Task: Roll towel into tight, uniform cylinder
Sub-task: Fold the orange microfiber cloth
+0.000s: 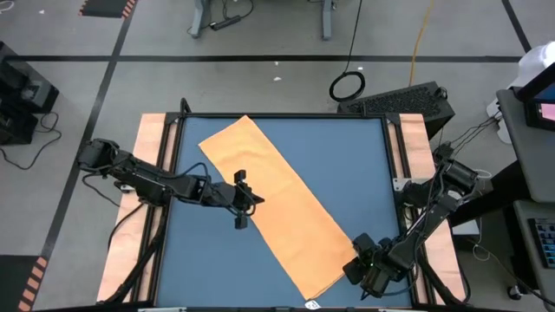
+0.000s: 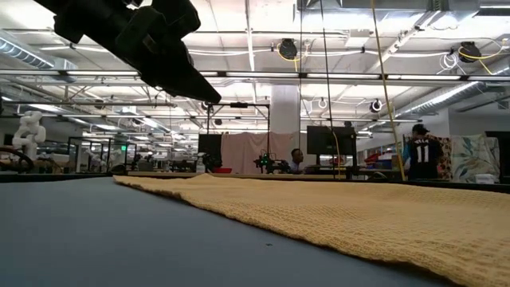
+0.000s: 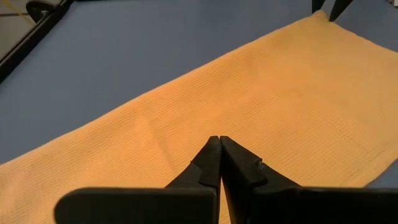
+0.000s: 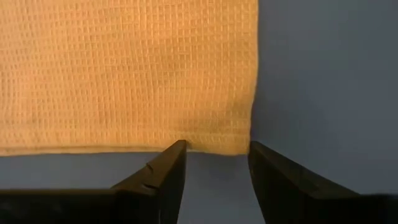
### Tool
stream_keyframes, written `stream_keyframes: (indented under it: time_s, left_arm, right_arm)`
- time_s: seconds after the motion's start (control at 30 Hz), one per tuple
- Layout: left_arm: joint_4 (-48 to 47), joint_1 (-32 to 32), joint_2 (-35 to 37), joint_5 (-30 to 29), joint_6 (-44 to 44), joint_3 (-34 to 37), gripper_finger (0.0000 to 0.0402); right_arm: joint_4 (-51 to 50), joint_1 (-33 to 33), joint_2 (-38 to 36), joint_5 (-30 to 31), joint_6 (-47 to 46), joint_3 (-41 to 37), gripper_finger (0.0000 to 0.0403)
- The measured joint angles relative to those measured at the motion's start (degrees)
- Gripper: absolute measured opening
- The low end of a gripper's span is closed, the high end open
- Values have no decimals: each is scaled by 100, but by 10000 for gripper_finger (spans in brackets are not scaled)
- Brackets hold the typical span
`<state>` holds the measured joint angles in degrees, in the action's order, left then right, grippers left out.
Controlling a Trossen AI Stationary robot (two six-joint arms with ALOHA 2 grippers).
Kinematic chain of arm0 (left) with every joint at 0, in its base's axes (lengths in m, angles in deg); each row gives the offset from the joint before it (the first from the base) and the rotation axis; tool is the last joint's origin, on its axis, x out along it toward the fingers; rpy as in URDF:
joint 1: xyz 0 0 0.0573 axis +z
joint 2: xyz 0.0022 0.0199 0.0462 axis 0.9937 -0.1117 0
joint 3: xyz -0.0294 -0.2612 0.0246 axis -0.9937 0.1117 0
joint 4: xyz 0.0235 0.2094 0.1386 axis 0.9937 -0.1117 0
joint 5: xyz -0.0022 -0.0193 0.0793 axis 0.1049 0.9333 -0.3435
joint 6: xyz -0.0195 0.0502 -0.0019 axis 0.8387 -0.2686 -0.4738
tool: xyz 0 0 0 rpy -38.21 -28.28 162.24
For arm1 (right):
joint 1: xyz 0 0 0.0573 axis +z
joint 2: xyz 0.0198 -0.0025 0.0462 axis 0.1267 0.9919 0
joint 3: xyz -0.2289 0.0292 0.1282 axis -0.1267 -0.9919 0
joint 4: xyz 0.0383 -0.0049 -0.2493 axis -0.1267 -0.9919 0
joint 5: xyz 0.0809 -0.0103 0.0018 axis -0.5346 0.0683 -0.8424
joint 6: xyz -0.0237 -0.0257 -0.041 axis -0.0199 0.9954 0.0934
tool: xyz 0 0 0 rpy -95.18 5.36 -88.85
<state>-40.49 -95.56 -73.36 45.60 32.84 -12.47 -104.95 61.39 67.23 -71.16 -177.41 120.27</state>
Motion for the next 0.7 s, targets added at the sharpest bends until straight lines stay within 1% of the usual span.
stream_keyframes:
  time_s: [0.27,0.43,0.7]
  left_arm:
    - [-1,0,0,6,0,0,11]
    - [-4,0,0,9,0,0,11]
    - [-4,0,0,11,0,0,11]
  right_arm:
    - [38,0,-80,-15,-39,0,164]
    - [-169,0,-110,19,-36,2,164]
    - [-197,-3,-110,38,0,2,164]
